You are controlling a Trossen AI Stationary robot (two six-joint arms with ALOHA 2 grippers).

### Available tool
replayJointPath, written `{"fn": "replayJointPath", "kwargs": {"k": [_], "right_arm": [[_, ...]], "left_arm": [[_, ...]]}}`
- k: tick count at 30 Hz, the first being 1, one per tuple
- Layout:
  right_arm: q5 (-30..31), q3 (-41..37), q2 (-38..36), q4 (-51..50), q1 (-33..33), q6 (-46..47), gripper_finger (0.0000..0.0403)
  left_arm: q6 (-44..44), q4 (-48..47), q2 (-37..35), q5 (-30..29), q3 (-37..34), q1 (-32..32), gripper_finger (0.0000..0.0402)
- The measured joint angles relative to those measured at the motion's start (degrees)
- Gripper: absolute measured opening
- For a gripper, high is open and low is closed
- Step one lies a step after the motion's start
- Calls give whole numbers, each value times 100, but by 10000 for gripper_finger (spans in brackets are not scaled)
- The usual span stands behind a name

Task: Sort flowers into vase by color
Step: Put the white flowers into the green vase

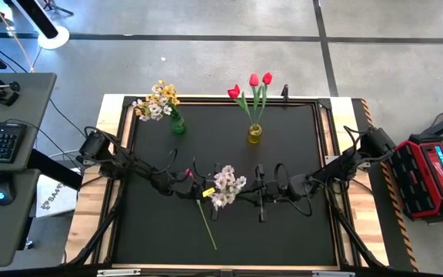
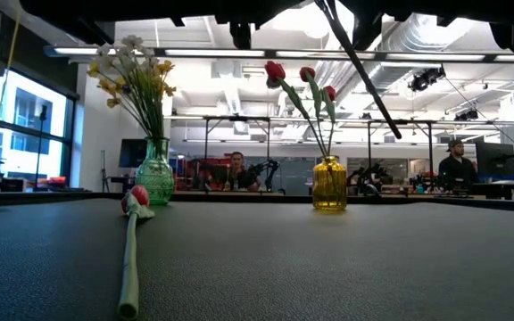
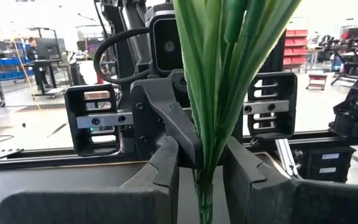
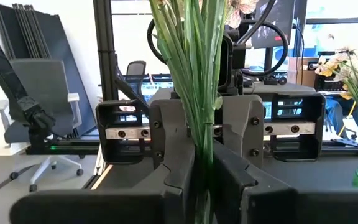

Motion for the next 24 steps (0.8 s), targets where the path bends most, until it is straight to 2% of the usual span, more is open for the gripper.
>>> {"fn": "replayJointPath", "kwargs": {"k": [19, 24], "right_arm": [[11, 0, -22, -404, 4, 245, 48], [65, 0, -22, -427, 4, 236, 65]], "left_arm": [[-36, -239, 15, 31, -16, -6, 57], [-58, -236, 15, 31, -16, -6, 82]]}}
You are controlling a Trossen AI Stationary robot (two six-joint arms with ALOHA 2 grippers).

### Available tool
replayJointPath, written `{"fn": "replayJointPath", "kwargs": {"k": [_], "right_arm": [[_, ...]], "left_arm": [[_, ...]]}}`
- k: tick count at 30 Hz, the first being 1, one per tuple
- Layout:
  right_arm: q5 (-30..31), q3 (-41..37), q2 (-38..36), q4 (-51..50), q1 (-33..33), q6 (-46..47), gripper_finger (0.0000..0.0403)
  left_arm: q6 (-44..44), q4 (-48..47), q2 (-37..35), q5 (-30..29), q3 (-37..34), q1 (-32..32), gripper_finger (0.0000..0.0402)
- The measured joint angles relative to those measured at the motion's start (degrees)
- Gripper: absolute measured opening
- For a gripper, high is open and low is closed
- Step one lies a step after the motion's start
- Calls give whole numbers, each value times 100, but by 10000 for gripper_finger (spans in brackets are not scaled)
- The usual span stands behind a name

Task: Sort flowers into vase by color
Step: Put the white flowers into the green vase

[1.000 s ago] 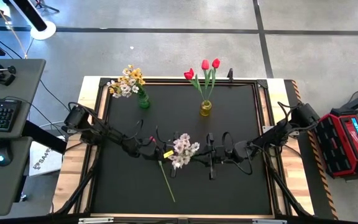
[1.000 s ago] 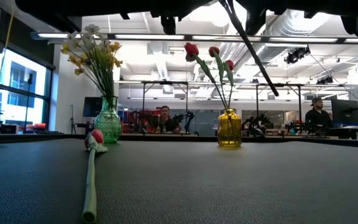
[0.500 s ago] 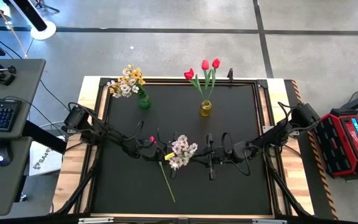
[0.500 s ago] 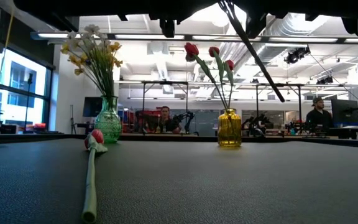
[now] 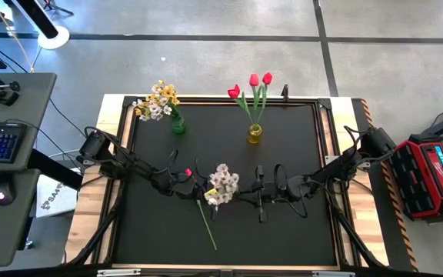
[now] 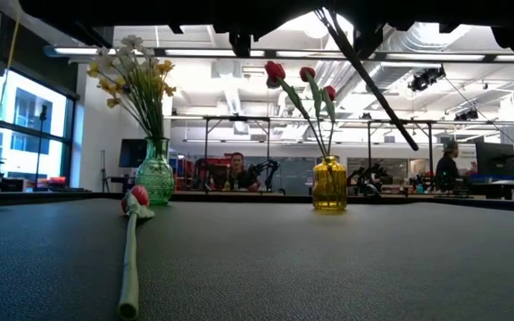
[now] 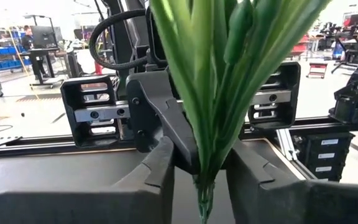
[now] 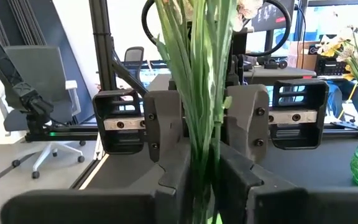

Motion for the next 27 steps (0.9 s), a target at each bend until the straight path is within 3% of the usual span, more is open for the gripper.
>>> {"fn": "replayJointPath", "kwargs": {"k": [6, 10, 13, 19, 27], "right_arm": [[-29, 4, 0, -31, -11, -24, 88], [-22, 7, -11, -44, -9, -21, 133], [126, 12, -12, -76, -14, -38, 175], [249, 24, -91, -111, -3, -20, 235], [1384, 22, -1138, -1037, 598, -372, 235]], "left_arm": [[87, -4, 4, 45, 0, -2, 166], [196, -93, 8, 13, -13, -11, 215], [234, -401, 12, -96, -15, -11, 222], [190, -756, 26, -158, -26, -17, 187], [479, -753, 4, -349, -22, -47, 86]]}}
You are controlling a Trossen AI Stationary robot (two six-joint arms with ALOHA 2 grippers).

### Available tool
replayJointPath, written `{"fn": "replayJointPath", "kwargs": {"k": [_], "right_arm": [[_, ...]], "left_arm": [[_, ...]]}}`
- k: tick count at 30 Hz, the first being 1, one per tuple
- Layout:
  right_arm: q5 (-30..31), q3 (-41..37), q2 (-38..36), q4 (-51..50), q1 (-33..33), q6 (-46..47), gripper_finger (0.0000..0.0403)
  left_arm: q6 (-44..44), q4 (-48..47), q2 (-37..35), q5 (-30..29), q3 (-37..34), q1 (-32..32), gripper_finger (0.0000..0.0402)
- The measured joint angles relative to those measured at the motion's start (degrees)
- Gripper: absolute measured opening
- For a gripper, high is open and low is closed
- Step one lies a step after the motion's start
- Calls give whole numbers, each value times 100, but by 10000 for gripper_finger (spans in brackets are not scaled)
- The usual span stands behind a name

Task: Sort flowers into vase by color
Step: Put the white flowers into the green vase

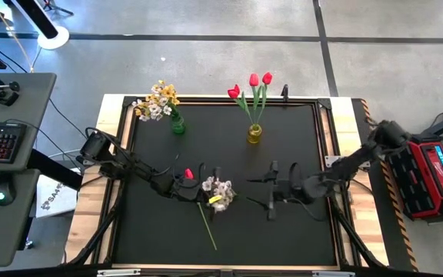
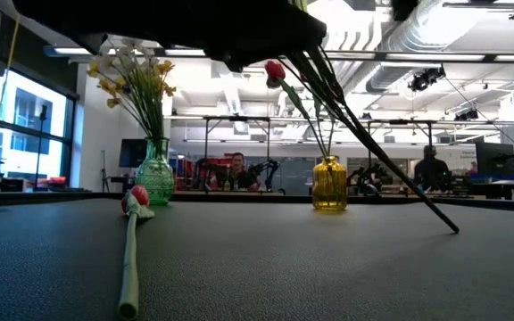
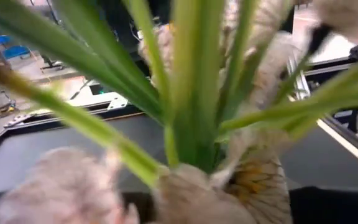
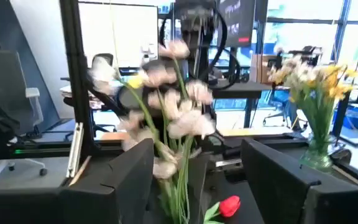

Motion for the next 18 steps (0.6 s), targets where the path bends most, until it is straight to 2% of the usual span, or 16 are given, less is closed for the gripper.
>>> {"fn": "replayJointPath", "kwargs": {"k": [3, 5, 9, 12, 16, 18], "right_arm": [[466, 0, -500, -448, 388, -80, 230], [746, -2, -736, -720, 620, -77, 227], [1143, -2, -854, -1220, 912, 165, 221], [1291, -7, -762, -1595, 934, 478, 217], [1394, -11, -537, -1830, 876, 768, 215], [1412, -11, -435, -1819, 838, 783, 216]], "left_arm": [[26, -528, -332, -43, 62, -36, 43], [-50, -1388, -809, -120, 206, -47, 16], [-420, -3944, -1857, -843, 860, -77, 8], [-1076, -6077, -2482, -1537, 1650, -26, 7], [-1994, -8489, -2965, -2260, 2746, 242, 3], [-2300, -9394, -3077, -2525, 3190, 450, 3]]}}
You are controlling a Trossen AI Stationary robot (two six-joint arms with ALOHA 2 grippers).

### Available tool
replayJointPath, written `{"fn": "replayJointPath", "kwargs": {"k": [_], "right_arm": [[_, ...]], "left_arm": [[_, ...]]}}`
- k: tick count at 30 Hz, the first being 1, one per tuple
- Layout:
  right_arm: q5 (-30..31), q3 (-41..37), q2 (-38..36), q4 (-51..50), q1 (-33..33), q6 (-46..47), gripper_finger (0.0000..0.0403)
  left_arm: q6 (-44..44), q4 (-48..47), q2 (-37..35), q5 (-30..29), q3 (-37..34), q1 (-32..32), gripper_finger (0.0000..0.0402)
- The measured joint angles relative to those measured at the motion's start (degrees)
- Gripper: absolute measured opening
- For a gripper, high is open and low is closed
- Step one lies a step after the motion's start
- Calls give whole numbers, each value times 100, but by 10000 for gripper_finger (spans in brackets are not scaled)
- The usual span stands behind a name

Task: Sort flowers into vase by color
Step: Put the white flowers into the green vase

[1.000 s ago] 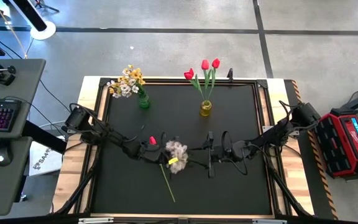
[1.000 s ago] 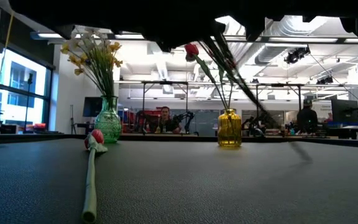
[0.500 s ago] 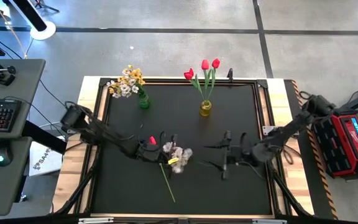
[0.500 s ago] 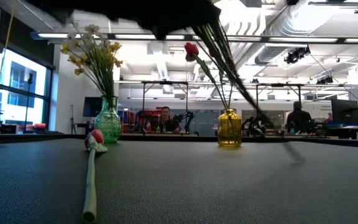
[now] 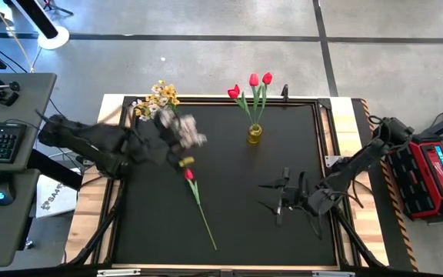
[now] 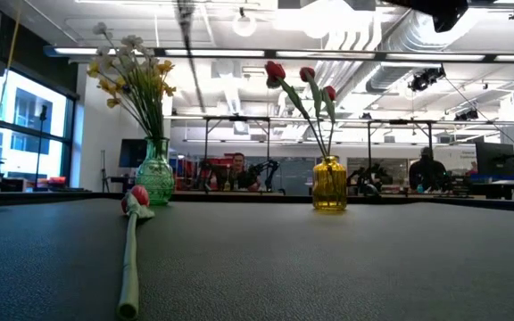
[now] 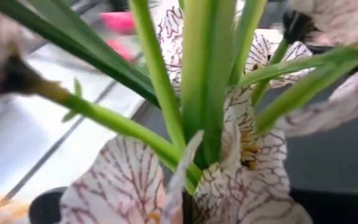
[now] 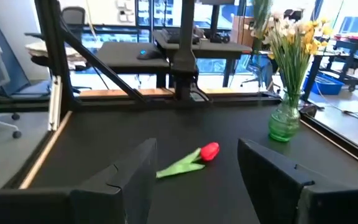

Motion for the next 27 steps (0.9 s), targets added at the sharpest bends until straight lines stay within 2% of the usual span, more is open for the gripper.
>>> {"fn": "replayJointPath", "kwargs": {"k": [3, 5, 14, 21, 27], "right_arm": [[0, 0, 93, -3, -69, 42, 216], [0, 0, 111, 6, -95, 59, 216], [0, 0, 113, 42, -102, 46, 216], [0, 0, 115, 42, -100, 63, 216], [-76, -2, 115, 44, -98, 63, 216]], "left_arm": [[-191, -878, -134, -461, 444, 402, 2], [-178, -1072, -197, -719, 550, 696, 1], [-22, -1450, -183, -660, 545, 1926, 1], [37, -1501, -185, -642, 521, 2337, 1], [-54, -1427, -185, -626, 108, 2400, 1]]}}
